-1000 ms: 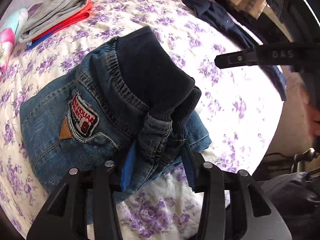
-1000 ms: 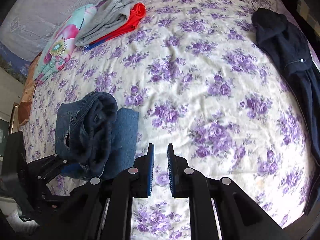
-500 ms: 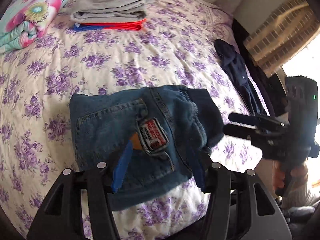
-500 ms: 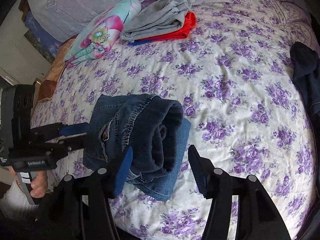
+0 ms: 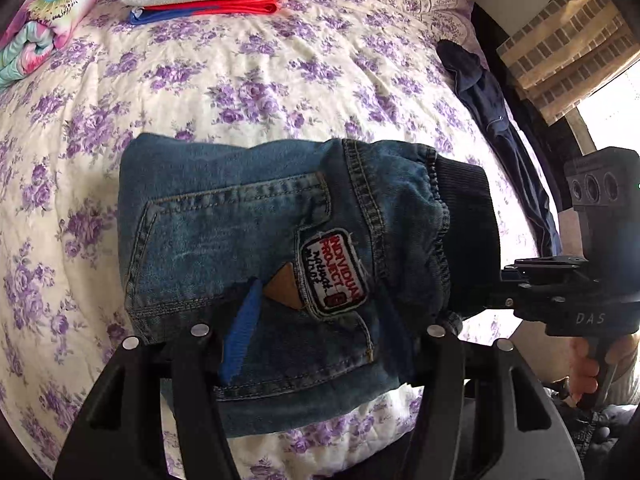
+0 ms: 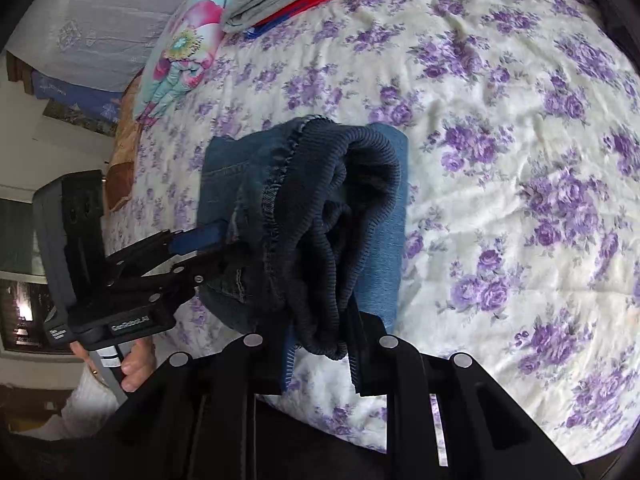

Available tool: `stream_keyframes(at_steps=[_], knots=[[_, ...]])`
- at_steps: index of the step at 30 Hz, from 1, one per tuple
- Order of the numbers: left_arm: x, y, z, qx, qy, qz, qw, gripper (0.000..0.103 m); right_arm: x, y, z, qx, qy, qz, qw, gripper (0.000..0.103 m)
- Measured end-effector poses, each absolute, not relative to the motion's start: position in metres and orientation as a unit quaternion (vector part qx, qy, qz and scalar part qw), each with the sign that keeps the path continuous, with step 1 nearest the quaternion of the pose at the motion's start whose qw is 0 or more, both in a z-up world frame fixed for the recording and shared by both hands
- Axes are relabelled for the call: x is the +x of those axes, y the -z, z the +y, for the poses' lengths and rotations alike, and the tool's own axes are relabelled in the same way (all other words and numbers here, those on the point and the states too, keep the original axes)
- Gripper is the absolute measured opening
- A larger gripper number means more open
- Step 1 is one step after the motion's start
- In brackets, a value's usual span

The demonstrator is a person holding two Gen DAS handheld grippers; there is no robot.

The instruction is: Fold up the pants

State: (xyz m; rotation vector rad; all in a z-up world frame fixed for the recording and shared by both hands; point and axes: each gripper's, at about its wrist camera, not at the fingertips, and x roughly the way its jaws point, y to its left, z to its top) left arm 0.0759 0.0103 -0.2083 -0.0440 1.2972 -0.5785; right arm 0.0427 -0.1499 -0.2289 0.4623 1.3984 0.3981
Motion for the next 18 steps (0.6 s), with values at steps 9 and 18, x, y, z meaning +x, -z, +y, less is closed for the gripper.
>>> stream_keyframes(at_steps=[9, 18], knots=[[0.06, 0.194, 0.019, 0.023, 0.239, 0.573, 0.784, 0.062, 0.054, 0.221, -0.147, 0.147, -0.149, 0.651, 0.73, 0.044], [0.028, 0.171, 0.086, -0.068, 0.204, 0.55, 0.807, 0.061, 0.111, 0.136, -0.08, 0.015, -0.236, 0.544, 0.805, 0.045]])
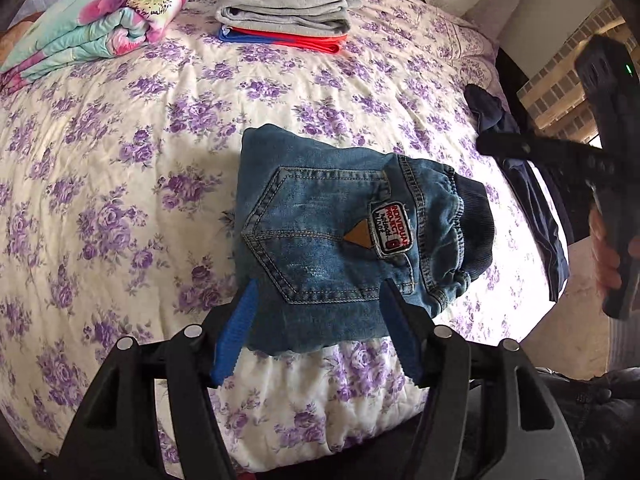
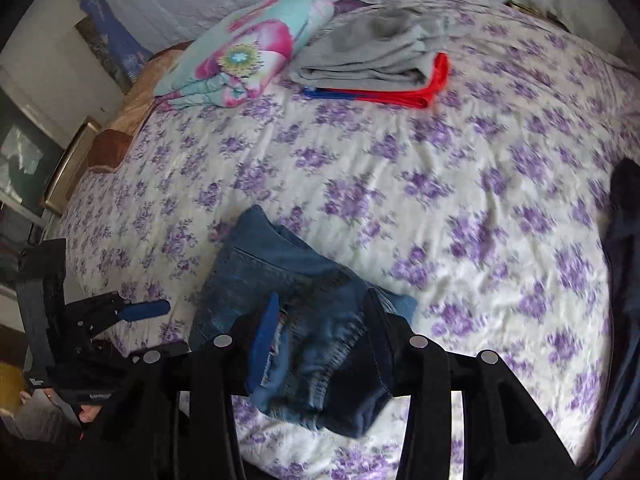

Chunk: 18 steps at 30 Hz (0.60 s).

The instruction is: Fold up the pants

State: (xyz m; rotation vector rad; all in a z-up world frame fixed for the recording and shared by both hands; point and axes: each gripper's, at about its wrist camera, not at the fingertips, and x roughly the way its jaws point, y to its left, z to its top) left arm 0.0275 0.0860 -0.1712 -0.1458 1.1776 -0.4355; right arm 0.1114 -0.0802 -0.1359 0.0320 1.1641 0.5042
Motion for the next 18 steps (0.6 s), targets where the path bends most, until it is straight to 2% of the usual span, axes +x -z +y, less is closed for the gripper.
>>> stream_keyframes(at_steps=[2, 4, 6, 7, 8, 11, 13, 16, 18], knots=[[0.027, 0.176, 0.085, -0.093, 0.216, 0.55, 0.802, 0.06, 0.138, 0.151, -0.045, 0.013, -0.291, 0.549, 0.783, 0.044], [0.028, 0.181, 0.083, -0.121, 0.229, 0.547, 0.796, 0.055, 0.16, 0.173, -0.009, -0.02, -0.295, 0.565, 0.77, 0.043], [0.03, 0.185, 0.078, -0.134, 0.243, 0.547, 0.79, 0.051, 0.172, 0.191, 0.017, -0.069, -0.278, 0.572, 0.769, 0.034], [0.03, 0.188, 0.075, -0.135, 0.247, 0.547, 0.789, 0.049, 0.176, 0.2, 0.026, -0.08, -0.28, 0.58, 0.761, 0.025], [0.031, 0.192, 0.073, -0.136, 0.252, 0.549, 0.785, 0.046, 0.179, 0.208, 0.033, -0.083, -0.285, 0.591, 0.75, 0.022], [0.036, 0.216, 0.066, -0.141, 0.256, 0.565, 0.772, 0.043, 0.178, 0.235, 0.054, -0.147, -0.26, 0.596, 0.746, 0.021], [0.039, 0.228, 0.065, -0.138, 0.251, 0.566, 0.773, 0.043, 0.182, 0.248, 0.063, -0.152, -0.249, 0.599, 0.746, 0.022], [0.046, 0.23, 0.071, -0.165, 0.257, 0.572, 0.762, 0.043, 0.185, 0.247, 0.071, -0.165, -0.244, 0.599, 0.745, 0.021], [0.047, 0.227, 0.071, -0.157, 0.259, 0.583, 0.754, 0.037, 0.183, 0.239, 0.067, -0.161, -0.25, 0.6, 0.743, 0.021]])
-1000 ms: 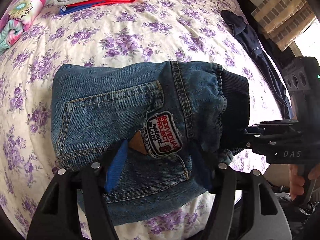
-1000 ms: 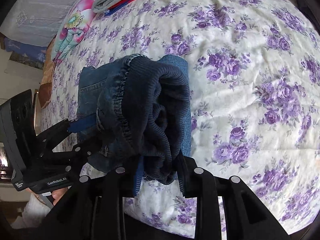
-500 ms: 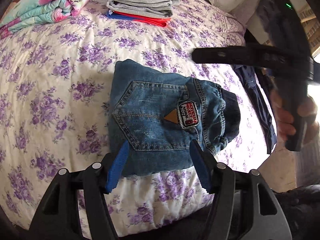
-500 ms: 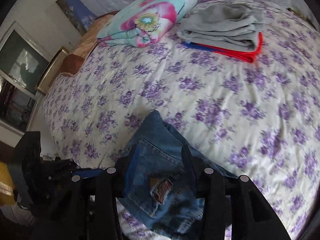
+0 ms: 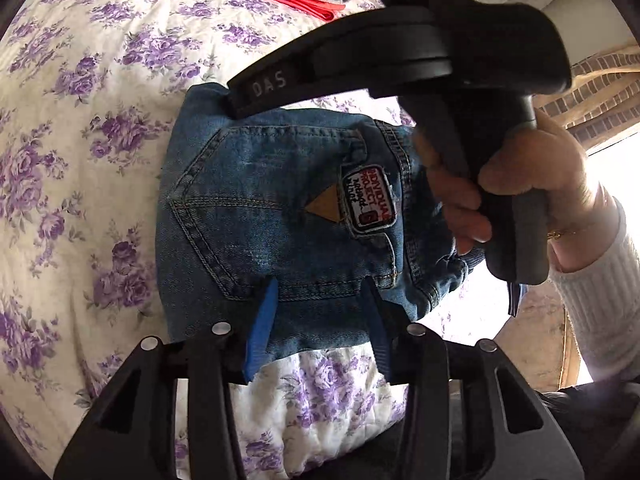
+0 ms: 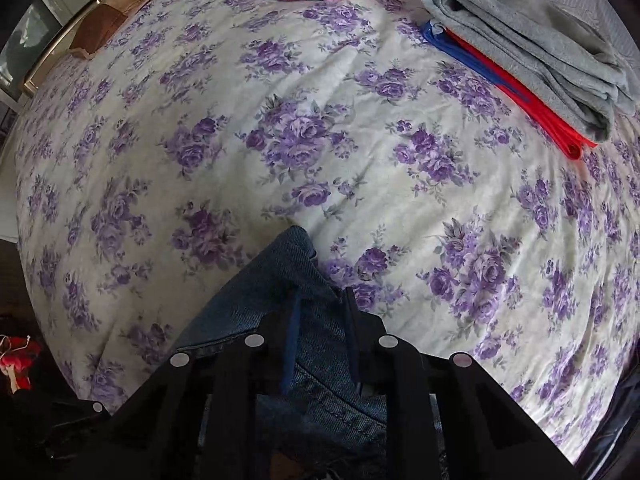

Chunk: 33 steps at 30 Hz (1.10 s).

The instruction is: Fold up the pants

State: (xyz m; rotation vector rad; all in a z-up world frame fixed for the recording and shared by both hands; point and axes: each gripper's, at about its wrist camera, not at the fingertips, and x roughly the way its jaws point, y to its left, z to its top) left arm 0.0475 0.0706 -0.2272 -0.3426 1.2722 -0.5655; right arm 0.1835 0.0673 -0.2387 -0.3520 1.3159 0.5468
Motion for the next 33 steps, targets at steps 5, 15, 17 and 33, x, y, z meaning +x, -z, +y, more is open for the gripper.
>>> stream_keyframes(at_steps=[5, 15, 17, 33], knots=[[0.042, 0.201, 0.082, -0.126, 0.235, 0.581, 0.769, 0.052, 0.157, 0.17, -0.002, -0.055, -0.245, 0.562, 0.788, 0.057], [0.07, 0.243, 0.138, -0.236, 0.182, 0.629, 0.719, 0.07, 0.056, 0.167, -0.129, -0.011, -0.102, 0.545, 0.832, 0.078], [0.073, 0.256, 0.13, -0.252, 0.201, 0.639, 0.698, 0.07, 0.044, 0.173, -0.14, 0.012, -0.09, 0.547, 0.832, 0.078], [0.079, 0.244, 0.081, -0.183, 0.193, 0.642, 0.72, 0.068, 0.057, 0.2, -0.14, 0.142, -0.1, 0.569, 0.804, 0.08]])
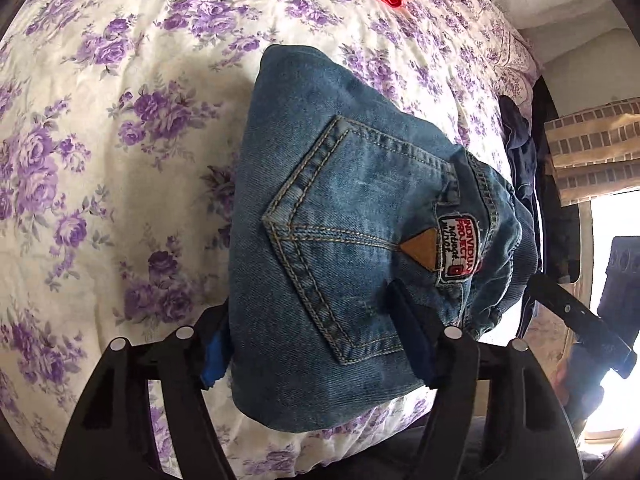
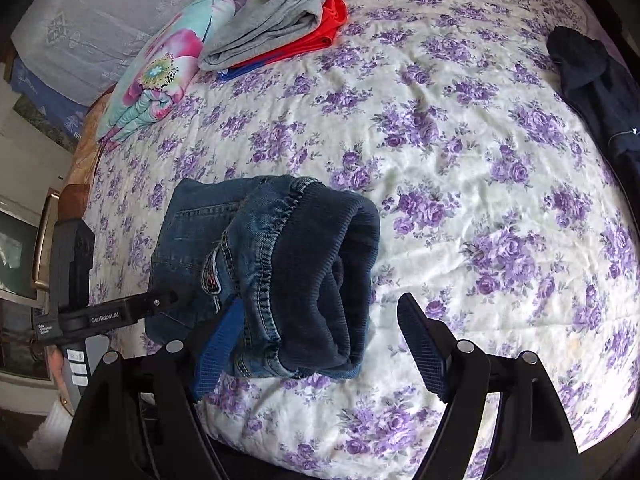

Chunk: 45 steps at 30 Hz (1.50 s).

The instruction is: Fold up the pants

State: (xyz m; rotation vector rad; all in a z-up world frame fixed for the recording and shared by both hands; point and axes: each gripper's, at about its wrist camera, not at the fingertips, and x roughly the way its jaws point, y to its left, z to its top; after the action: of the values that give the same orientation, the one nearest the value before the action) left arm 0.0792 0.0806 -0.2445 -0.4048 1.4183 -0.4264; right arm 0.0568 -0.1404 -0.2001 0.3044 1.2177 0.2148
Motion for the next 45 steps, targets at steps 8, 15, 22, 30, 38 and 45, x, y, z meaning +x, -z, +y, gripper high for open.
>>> stream_keyframes(at_steps=[8, 15, 22, 30, 38, 45], knots=[[0.079, 0.249, 0.08, -0.181, 0.195, 0.645, 0.716, 0.068, 0.07, 0.258, -0.141, 0.153, -0.079, 0.631, 0.756, 0.094], [0.092, 0.27, 0.087, -0.223, 0.2, 0.665, 0.684, 0.072, 0.071, 0.299, -0.157, 0.297, -0.151, 0.65, 0.684, 0.098], [0.082, 0.235, 0.076, -0.169, 0.184, 0.633, 0.733, 0.054, 0.058, 0.247, -0.134, 0.204, -0.168, 0.604, 0.752, 0.043], [0.079, 0.188, 0.084, -0.17, 0.166, 0.593, 0.77, 0.048, 0.065, 0.2, -0.122, 0.149, -0.187, 0.555, 0.797, 0.042], [0.22, 0.1, 0.094, -0.152, 0.176, 0.529, 0.816, 0.048, 0.219, 0.109, -0.118, 0.145, -0.212, 0.497, 0.828, 0.042], [0.406, 0.044, 0.095, -0.133, 0.181, 0.494, 0.84, 0.048, 0.401, 0.051, -0.111, 0.134, -0.195, 0.472, 0.849, 0.042]])
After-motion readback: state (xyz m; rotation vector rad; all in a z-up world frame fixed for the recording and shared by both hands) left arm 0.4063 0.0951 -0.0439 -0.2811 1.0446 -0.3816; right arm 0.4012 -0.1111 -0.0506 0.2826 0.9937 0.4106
